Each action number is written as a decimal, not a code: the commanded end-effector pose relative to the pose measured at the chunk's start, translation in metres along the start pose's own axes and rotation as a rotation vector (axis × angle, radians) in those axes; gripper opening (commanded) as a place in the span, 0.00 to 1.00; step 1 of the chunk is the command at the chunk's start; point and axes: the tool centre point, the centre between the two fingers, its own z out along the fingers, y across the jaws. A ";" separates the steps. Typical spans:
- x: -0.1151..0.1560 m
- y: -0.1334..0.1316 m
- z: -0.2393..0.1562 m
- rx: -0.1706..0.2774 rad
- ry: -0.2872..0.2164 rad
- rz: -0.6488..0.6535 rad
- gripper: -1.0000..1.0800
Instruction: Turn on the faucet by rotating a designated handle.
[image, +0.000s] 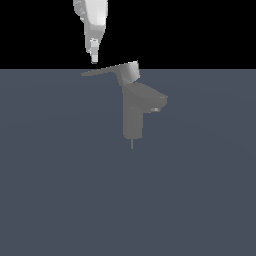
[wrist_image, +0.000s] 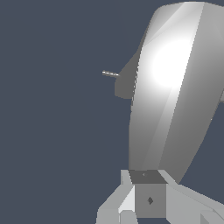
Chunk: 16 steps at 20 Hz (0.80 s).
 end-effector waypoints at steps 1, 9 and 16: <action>-0.003 -0.011 0.012 -0.008 0.009 0.047 0.00; -0.008 -0.033 0.038 -0.025 0.030 0.138 0.00; -0.010 -0.037 0.044 -0.028 0.035 0.158 0.00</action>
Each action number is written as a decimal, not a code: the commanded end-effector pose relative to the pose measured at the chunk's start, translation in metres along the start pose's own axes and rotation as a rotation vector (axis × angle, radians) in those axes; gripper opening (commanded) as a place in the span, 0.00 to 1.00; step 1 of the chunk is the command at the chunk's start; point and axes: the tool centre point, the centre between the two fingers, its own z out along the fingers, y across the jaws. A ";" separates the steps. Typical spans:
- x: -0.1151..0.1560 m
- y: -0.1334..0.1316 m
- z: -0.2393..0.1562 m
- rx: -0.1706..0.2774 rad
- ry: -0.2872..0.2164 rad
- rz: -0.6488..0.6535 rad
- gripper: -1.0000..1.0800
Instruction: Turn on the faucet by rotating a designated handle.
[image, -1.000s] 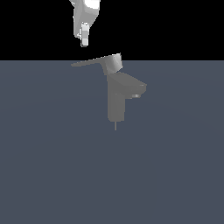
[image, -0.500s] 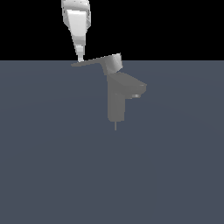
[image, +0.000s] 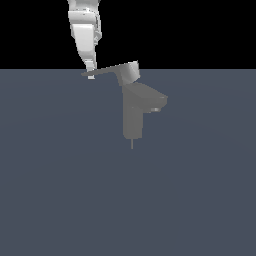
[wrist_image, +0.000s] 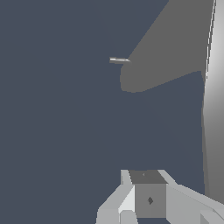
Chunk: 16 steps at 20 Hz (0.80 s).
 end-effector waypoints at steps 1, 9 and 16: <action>0.000 -0.001 0.000 0.001 0.001 0.003 0.00; -0.001 0.016 0.000 0.000 0.001 0.002 0.00; -0.001 0.035 0.000 0.000 0.001 0.002 0.00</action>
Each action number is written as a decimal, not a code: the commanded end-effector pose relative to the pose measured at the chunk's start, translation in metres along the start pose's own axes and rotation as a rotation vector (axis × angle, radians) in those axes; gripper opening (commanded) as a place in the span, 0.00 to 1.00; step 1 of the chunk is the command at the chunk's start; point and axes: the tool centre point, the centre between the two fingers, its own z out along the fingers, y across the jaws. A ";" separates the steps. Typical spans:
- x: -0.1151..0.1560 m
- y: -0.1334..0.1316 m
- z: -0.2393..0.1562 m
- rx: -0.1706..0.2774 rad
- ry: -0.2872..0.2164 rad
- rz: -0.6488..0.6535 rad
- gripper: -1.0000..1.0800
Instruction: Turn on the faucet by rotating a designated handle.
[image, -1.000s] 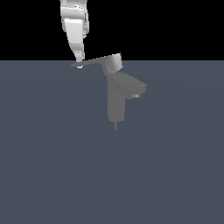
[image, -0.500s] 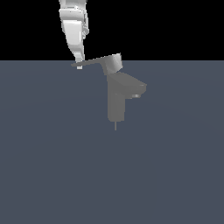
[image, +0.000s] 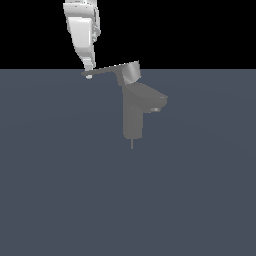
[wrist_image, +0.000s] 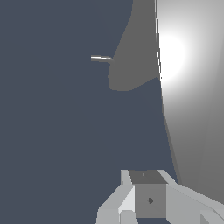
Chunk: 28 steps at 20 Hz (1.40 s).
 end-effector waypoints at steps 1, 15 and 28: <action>0.002 0.009 0.000 -0.004 0.001 0.003 0.00; 0.000 0.051 0.000 -0.004 0.001 0.003 0.00; 0.012 0.082 0.003 -0.009 0.003 0.006 0.00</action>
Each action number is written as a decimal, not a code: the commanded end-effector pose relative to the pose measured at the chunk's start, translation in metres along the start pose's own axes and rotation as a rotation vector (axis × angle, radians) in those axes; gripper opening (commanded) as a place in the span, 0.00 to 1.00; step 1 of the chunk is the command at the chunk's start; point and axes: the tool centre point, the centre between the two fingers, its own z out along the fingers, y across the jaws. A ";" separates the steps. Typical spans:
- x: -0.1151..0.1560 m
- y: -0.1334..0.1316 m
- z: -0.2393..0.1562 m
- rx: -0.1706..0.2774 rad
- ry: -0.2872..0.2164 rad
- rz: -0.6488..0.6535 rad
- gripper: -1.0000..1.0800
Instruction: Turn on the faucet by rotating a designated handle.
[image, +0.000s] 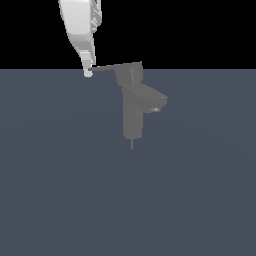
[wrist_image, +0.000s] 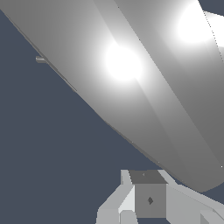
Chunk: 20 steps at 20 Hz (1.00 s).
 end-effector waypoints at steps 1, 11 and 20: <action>0.010 0.009 -0.001 -0.001 0.000 0.007 0.00; 0.038 0.040 -0.002 0.001 0.000 0.006 0.00; 0.063 0.070 -0.004 0.003 -0.001 0.005 0.00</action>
